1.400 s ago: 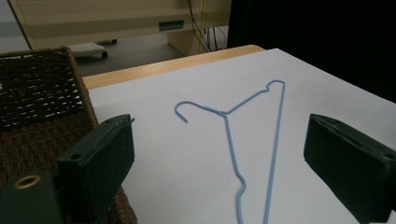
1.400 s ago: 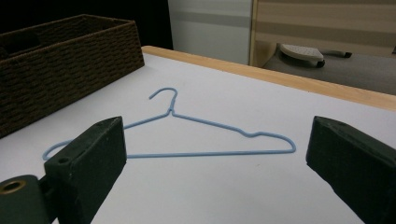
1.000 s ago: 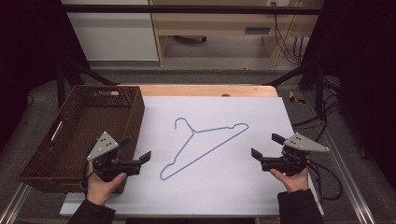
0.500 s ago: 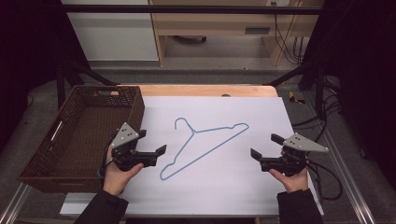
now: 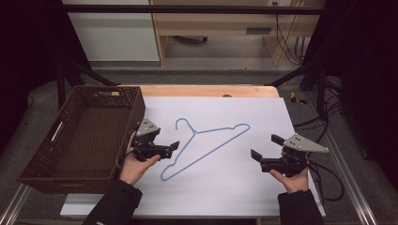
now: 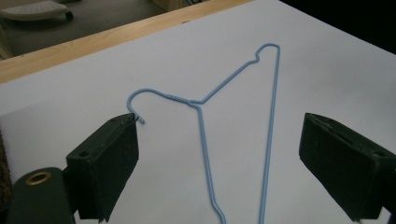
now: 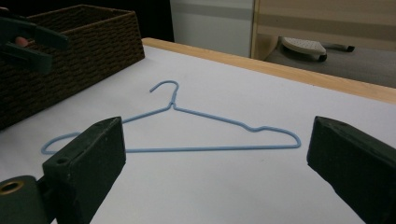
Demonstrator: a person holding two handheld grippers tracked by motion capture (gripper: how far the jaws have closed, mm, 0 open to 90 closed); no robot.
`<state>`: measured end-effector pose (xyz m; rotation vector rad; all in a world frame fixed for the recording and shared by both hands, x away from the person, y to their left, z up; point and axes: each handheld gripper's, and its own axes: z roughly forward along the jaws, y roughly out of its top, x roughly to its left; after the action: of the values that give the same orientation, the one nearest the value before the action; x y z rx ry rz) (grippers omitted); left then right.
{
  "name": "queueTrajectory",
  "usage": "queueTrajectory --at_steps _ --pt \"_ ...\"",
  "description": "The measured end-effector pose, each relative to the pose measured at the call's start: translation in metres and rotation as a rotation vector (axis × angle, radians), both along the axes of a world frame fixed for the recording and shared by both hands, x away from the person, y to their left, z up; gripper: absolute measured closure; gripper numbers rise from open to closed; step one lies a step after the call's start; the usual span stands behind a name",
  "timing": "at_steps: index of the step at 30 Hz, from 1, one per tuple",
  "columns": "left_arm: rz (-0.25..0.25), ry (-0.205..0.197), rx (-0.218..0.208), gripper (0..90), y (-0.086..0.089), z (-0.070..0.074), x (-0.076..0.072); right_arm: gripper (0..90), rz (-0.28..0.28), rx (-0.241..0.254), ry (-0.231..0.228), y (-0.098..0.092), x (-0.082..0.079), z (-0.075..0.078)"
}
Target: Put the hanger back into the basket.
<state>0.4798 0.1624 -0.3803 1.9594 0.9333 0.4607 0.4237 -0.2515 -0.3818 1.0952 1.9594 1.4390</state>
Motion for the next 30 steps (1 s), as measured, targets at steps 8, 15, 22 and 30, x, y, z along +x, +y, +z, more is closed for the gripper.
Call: queueTrajectory --at_steps 8,15,22,30 --pt "-0.021 0.047 0.066 14.4 -0.018 -0.013 0.018 5.0 0.004 -0.004 0.000 0.000 0.000 0.000" --pt "-0.017 0.076 0.092 16.5 -0.029 -0.022 0.032 5.1 0.005 -0.002 0.003 0.000 0.000 0.000" --pt "-0.016 0.101 0.108 18.7 -0.040 -0.030 0.044 5.1 0.007 -0.002 0.002 0.000 0.001 -0.001" --pt "-0.025 0.141 0.136 24.6 -0.052 -0.045 0.056 5.1 0.007 -0.001 0.003 0.000 0.001 -0.001"
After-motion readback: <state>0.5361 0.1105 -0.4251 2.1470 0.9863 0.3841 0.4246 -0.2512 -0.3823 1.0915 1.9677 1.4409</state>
